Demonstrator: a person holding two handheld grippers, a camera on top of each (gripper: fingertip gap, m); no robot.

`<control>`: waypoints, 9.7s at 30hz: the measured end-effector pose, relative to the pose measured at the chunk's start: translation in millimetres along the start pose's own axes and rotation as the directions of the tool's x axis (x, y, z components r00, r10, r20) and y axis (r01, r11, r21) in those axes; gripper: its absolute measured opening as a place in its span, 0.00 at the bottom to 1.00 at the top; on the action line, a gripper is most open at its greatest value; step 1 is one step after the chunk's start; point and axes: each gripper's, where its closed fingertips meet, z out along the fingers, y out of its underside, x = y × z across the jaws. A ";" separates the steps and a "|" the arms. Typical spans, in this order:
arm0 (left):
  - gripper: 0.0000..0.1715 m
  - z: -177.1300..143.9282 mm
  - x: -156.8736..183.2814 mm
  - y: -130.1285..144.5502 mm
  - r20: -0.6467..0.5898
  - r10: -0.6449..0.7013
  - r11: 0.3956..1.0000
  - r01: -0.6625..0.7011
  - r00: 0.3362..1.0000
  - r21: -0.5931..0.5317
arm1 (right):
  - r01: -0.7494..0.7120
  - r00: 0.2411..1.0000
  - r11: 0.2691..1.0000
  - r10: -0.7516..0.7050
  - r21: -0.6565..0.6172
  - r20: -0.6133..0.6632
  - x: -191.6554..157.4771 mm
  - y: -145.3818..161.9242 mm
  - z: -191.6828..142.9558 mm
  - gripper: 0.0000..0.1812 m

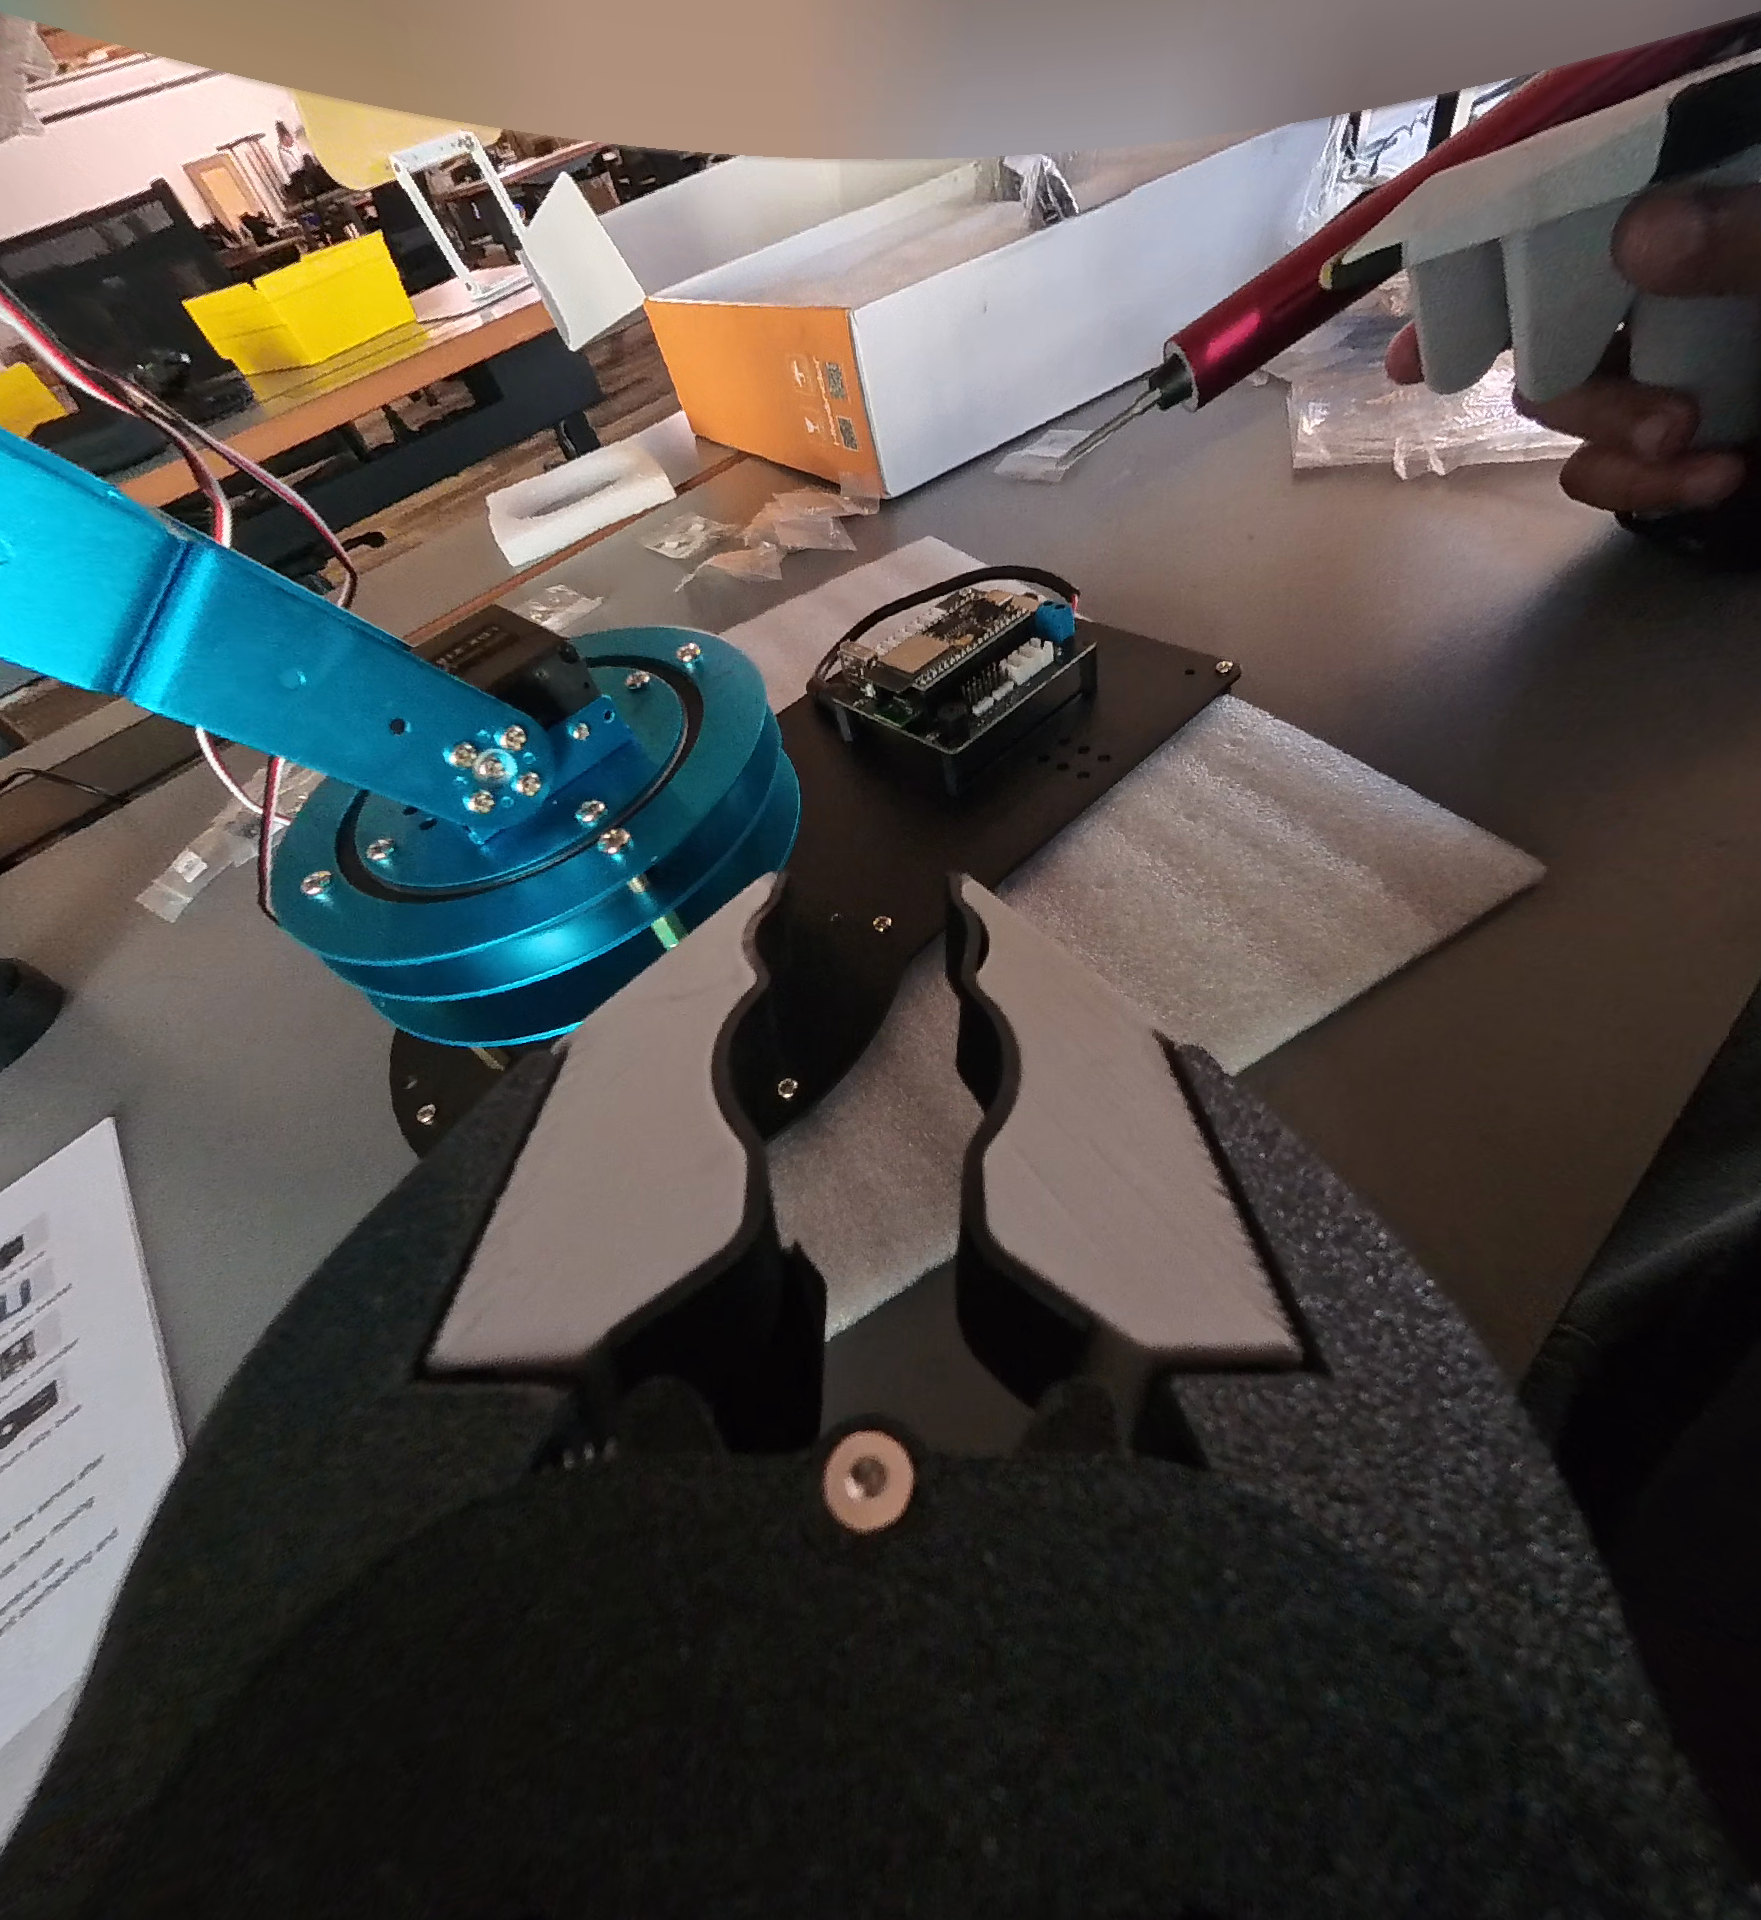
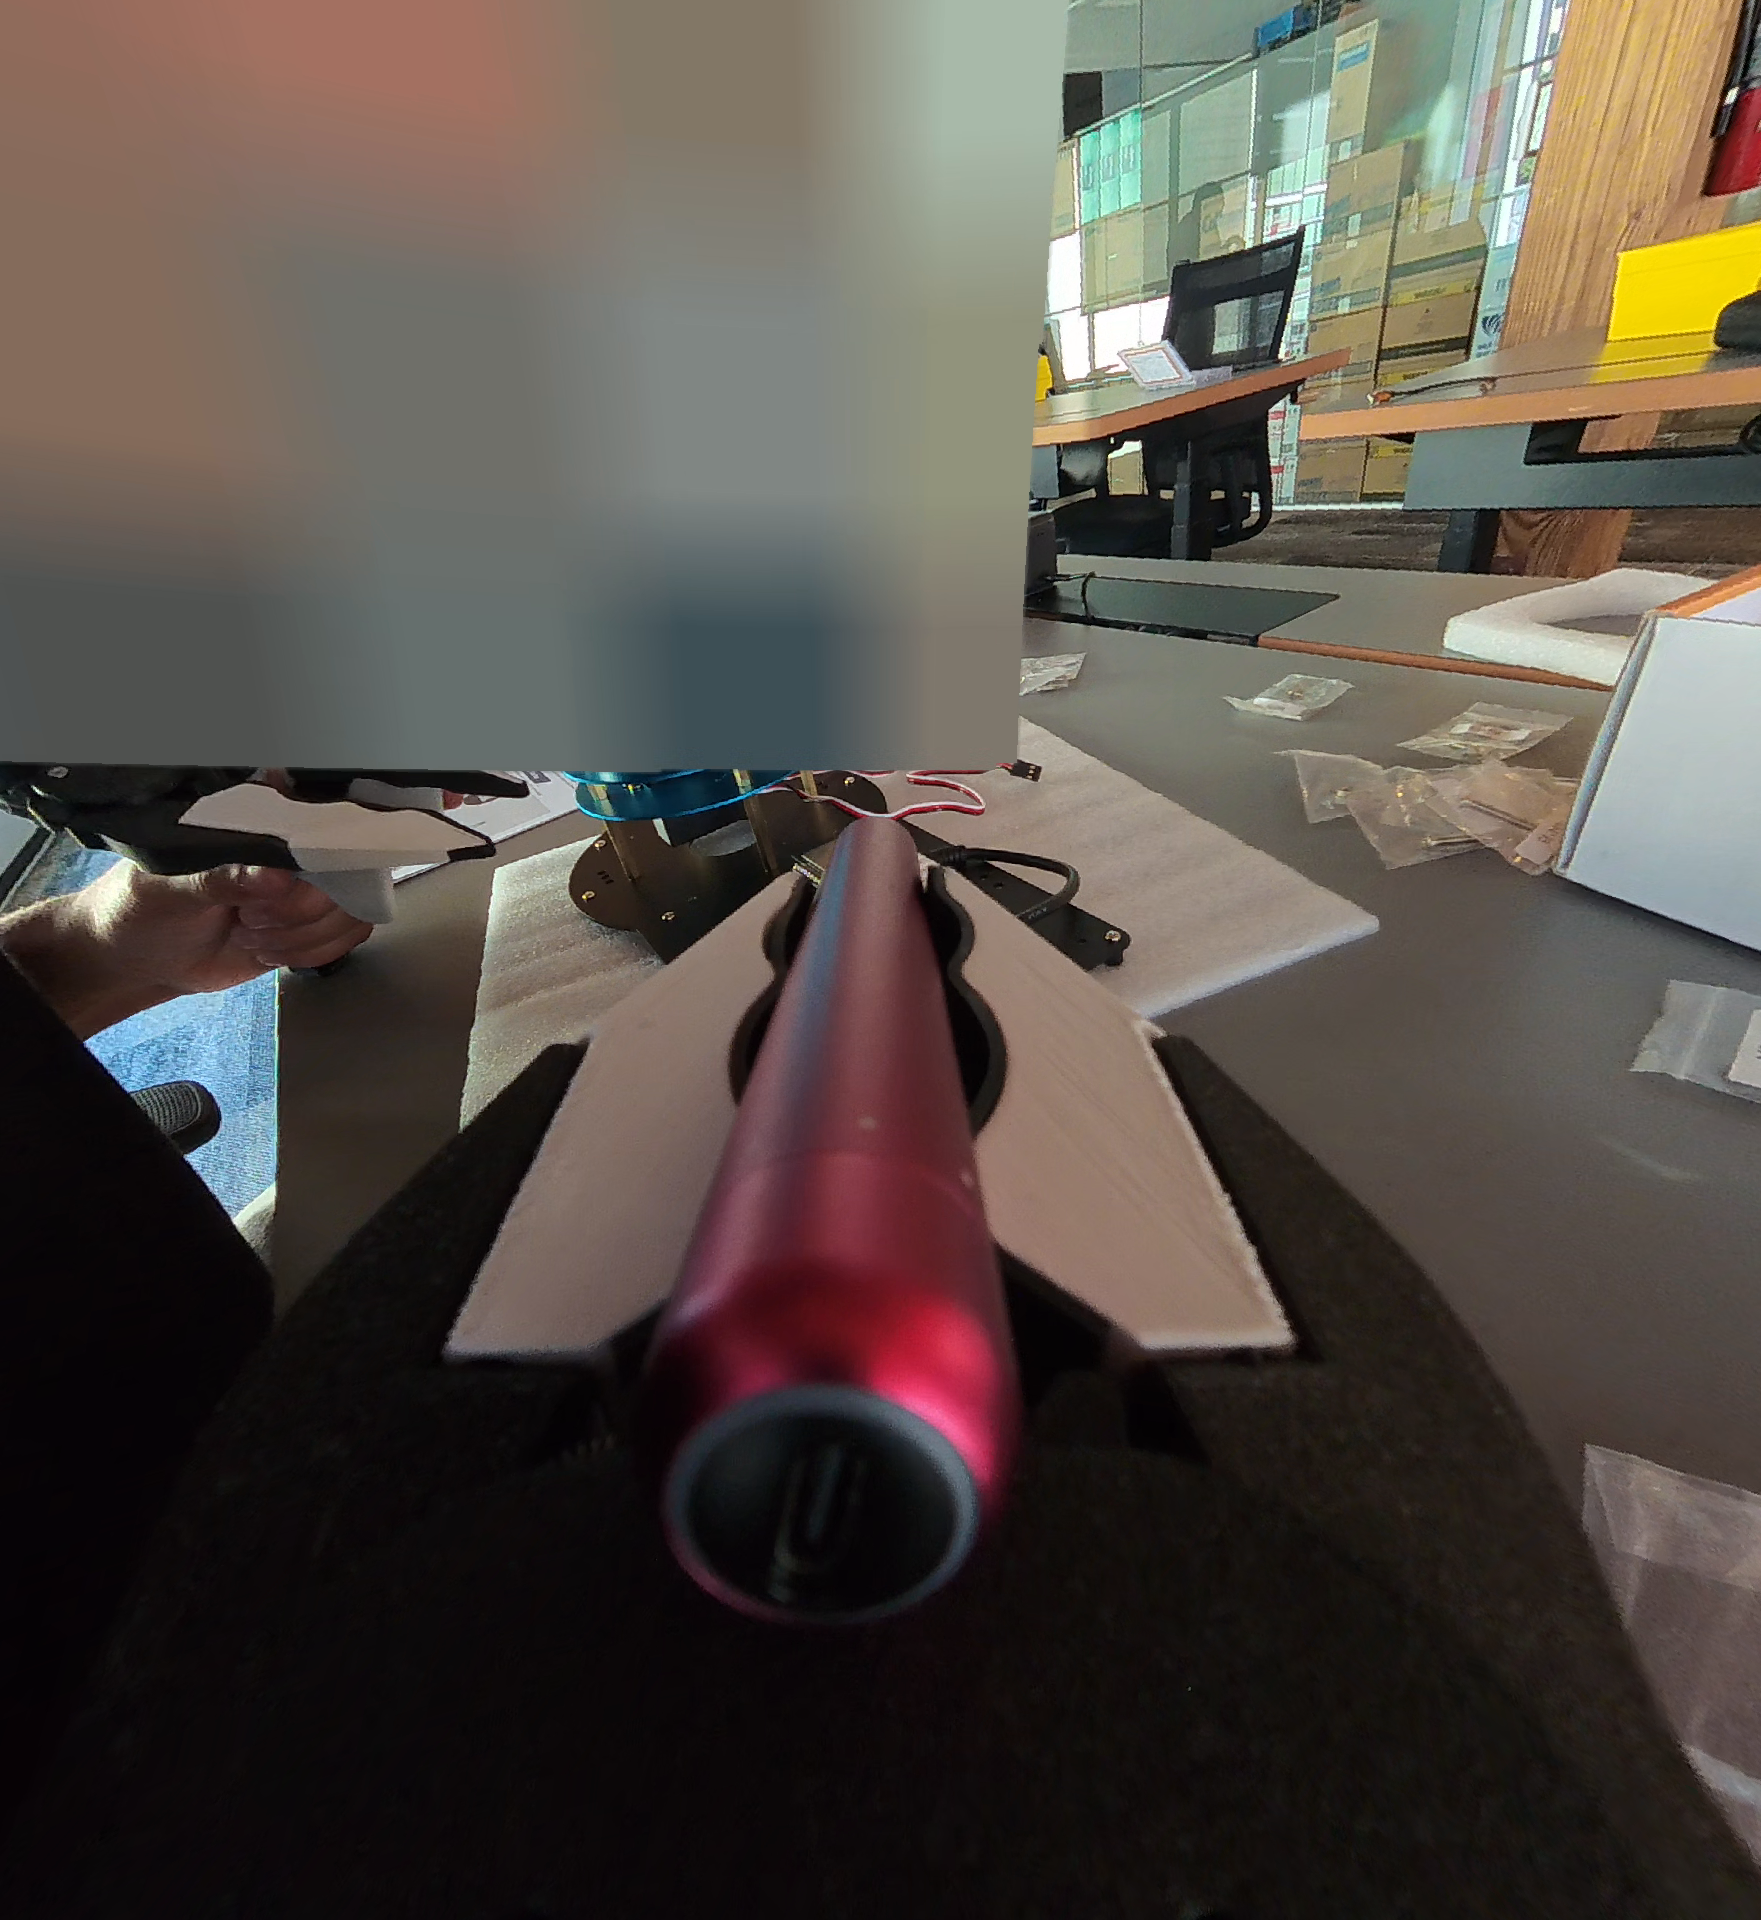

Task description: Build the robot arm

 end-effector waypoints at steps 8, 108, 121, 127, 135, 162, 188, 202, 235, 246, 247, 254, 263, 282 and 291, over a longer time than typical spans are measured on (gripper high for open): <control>0.23 36.0 27.8 -3.1 -0.024 -0.063 0.992 0.060 0.998 -0.109 | 0.010 1.000 1.000 -0.010 0.002 0.003 -1.7 -0.5 -0.8 0.11; 0.27 69.7 28.0 14.0 0.082 -0.229 0.930 0.243 0.970 -0.277 | 0.014 1.000 1.000 -0.014 -0.019 -0.013 -0.5 2.8 -4.0 0.11; 0.28 69.9 26.2 4.1 0.067 -0.143 0.966 0.154 0.988 -0.207 | 0.026 0.999 0.999 -0.026 -0.025 -0.026 0.9 3.8 -2.7 0.11; 0.28 68.9 31.3 1.6 0.041 -0.127 0.972 0.133 0.991 -0.196 | 0.040 0.999 0.999 -0.041 -0.032 -0.024 -0.7 5.0 -1.9 0.11; 0.28 69.1 41.8 2.9 0.036 -0.030 0.976 0.037 0.999 -0.214 | 0.071 0.997 0.997 -0.072 -0.034 -0.032 -4.0 5.8 -3.4 0.11; 0.28 69.6 47.2 -4.9 -0.004 -0.029 0.979 0.028 1.000 -0.201 | 0.041 0.999 0.999 -0.040 -0.032 0.028 -12.7 6.6 -4.1 0.11; 0.12 86.3 141.9 -102.8 0.197 0.751 0.629 -0.774 0.630 0.077 | -0.011 0.976 1.000 0.005 0.028 0.219 -87.2 -4.0 -33.5 0.12; 0.12 79.4 148.1 -108.5 0.169 0.760 0.616 -0.778 0.628 0.120 | -0.001 0.963 0.998 -0.014 0.055 0.270 -94.3 -6.0 -35.8 0.12; 0.12 84.2 147.2 -112.7 0.228 0.771 0.580 -0.804 0.594 0.134 | 0.019 0.956 1.000 -0.023 0.016 0.294 -94.6 3.2 -36.9 0.12; 0.12 86.7 147.0 -106.2 0.215 0.771 0.588 -0.800 0.599 0.122 | 0.039 0.963 0.999 -0.039 0.006 0.268 -93.8 6.1 -35.1 0.12; 0.13 87.0 146.9 -105.5 0.214 0.773 0.586 -0.801 0.597 0.119 | 0.034 0.963 0.999 -0.034 0.006 0.267 -93.7 6.3 -34.7 0.12; 0.12 86.4 149.2 -104.7 0.207 0.764 0.597 -0.791 0.611 0.133 | 0.036 0.961 0.999 -0.036 0.007 0.275 -94.2 6.7 -36.2 0.11; 0.12 78.3 134.5 -75.6 0.168 0.748 0.641 -0.764 0.643 0.073 | 0.027 0.959 0.990 0.013 -0.136 0.282 -99.7 23.2 -18.6 0.12; 0.12 21.9 54.7 30.9 -0.290 0.692 0.672 -0.737 0.661 -0.077 | 0.509 0.763 0.681 -0.075 -0.526 0.642 -76.1 110.2 39.6 0.11; 0.12 17.8 48.7 51.0 -0.471 0.477 0.784 -0.601 0.742 -0.155 | 0.383 0.749 0.725 0.118 -0.572 0.651 -80.0 109.2 43.0 0.10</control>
